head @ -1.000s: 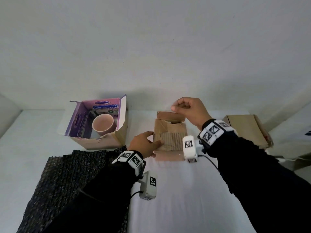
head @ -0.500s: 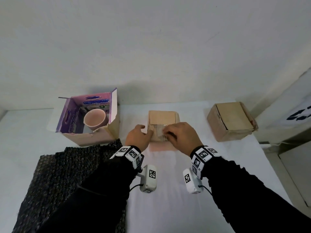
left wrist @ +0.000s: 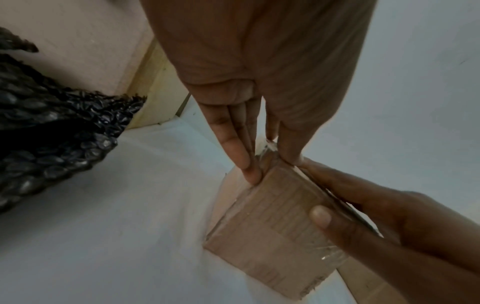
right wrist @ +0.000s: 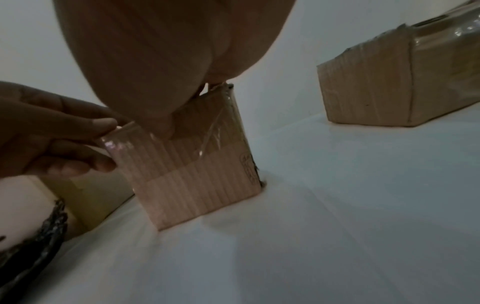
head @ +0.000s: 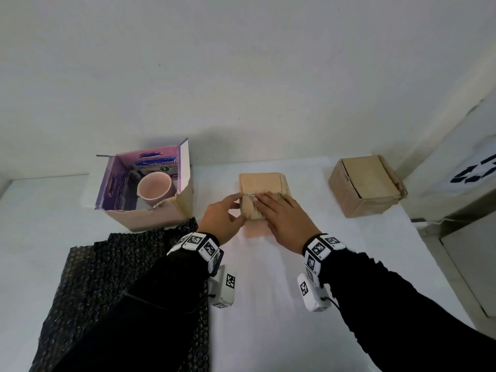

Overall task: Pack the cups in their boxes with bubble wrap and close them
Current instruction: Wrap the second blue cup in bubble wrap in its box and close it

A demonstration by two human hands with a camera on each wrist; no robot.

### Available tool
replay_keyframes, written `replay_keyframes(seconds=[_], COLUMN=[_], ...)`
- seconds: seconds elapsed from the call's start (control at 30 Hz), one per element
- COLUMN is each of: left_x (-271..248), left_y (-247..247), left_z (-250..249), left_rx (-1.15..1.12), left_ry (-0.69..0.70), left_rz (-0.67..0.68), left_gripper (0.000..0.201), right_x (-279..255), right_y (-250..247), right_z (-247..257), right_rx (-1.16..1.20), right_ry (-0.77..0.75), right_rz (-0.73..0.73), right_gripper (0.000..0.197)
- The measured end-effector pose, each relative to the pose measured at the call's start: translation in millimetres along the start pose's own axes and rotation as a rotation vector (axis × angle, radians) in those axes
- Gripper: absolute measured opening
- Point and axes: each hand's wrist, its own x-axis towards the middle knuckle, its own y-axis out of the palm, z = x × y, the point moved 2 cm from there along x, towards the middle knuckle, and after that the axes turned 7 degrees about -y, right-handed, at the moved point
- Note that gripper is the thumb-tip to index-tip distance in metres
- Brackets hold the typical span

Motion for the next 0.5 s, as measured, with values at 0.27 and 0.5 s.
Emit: replay_keyframes(seconds=[0.27, 0.5], left_x=[-3.7, 14.1], left_y=[7.0, 26.4], left_z=[-1.3, -24.7], left_rx=[-0.134, -0.077], left_ry=[-0.066, -0.083], left_rz=[-0.018, -0.107], left_gripper=[0.045, 0.029], right_x=[-18.0, -14.8], right_y=[-1.8, -16.8], right_z=[8.1, -12.7], right_rx=[0.039, 0.063], right_ry=[0.015, 0.150], right_rz=[-0.280, -0.307], right_gripper=[0.039, 0.026])
